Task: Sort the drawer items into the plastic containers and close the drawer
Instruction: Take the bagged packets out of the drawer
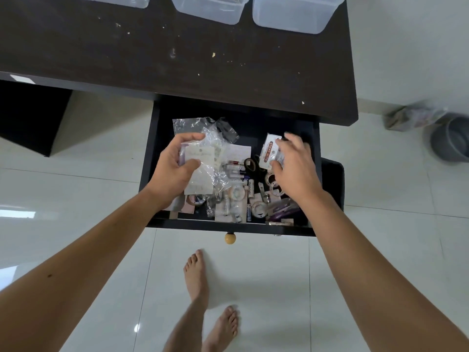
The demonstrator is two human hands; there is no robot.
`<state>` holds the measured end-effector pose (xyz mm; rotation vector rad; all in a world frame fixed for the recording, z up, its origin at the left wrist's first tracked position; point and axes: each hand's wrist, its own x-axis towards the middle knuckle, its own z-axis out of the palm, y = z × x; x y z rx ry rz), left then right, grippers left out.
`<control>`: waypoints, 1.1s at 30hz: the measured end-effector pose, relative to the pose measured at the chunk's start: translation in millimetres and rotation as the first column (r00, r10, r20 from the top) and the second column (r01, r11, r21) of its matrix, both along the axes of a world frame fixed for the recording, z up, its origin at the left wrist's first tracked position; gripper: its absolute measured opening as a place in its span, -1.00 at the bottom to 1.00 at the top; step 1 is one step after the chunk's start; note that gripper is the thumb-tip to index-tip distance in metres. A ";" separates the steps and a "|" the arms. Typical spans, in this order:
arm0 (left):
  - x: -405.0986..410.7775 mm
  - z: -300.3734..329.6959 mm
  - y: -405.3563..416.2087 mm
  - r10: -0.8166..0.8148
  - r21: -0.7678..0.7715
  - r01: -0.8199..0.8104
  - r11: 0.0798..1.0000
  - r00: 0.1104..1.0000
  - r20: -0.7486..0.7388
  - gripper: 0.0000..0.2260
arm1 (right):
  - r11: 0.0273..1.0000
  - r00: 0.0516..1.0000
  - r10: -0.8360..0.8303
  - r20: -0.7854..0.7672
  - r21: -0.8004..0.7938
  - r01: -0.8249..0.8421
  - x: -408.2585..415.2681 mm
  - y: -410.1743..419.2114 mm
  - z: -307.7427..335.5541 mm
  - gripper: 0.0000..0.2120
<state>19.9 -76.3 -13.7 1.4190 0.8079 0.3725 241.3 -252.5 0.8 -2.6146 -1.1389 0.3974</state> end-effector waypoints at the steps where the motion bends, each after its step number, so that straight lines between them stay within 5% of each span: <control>1: -0.8 -1.5 -1.6 -0.012 0.015 0.012 1.000 1.000 -0.005 -0.50 | 0.999 1.000 0.020 0.016 -0.038 -0.019 2.9 4.1 -1.6 -0.41; 7: 2.4 0.1 -10.1 -0.019 0.156 0.031 0.987 0.997 -0.079 -0.52 | 0.993 0.979 0.063 0.196 -0.111 -0.042 7.5 12.6 -14.6 -0.24; 12: 1.7 4.5 -10.5 -0.029 0.179 0.042 0.983 0.996 -0.080 -0.56 | 0.995 0.894 0.069 0.443 0.033 -0.093 2.1 1.9 -3.1 -0.64; 14: 0.9 7.0 -9.9 -0.021 0.166 0.032 0.986 0.997 -0.068 -0.60 | 0.979 0.947 0.050 0.318 0.170 -0.109 0.3 -2.1 6.8 -0.81; 17: 0.2 11.4 -10.2 -0.024 0.129 0.029 0.991 0.999 -0.039 -0.63 | 0.918 0.994 -0.004 -0.107 0.393 0.046 -10.8 -0.2 32.9 -0.90; 21: 1.0 15.3 -10.2 -0.067 0.028 0.068 0.997 0.998 -0.016 -0.64 | 0.911 0.825 0.005 -0.566 0.342 0.229 -32.9 11.2 48.6 -0.89; 28: 0.4 25.0 -14.2 -0.128 -0.058 0.128 0.990 0.992 0.009 -0.63 | 0.915 0.791 -0.078 -0.607 0.271 0.298 -58.7 25.3 21.1 -0.75; 33: 0.0 23.7 -11.5 -0.108 0.019 0.109 0.994 0.994 -0.019 -0.61 | 0.916 0.805 -0.059 -0.591 0.288 0.279 -60.5 25.5 19.7 -0.65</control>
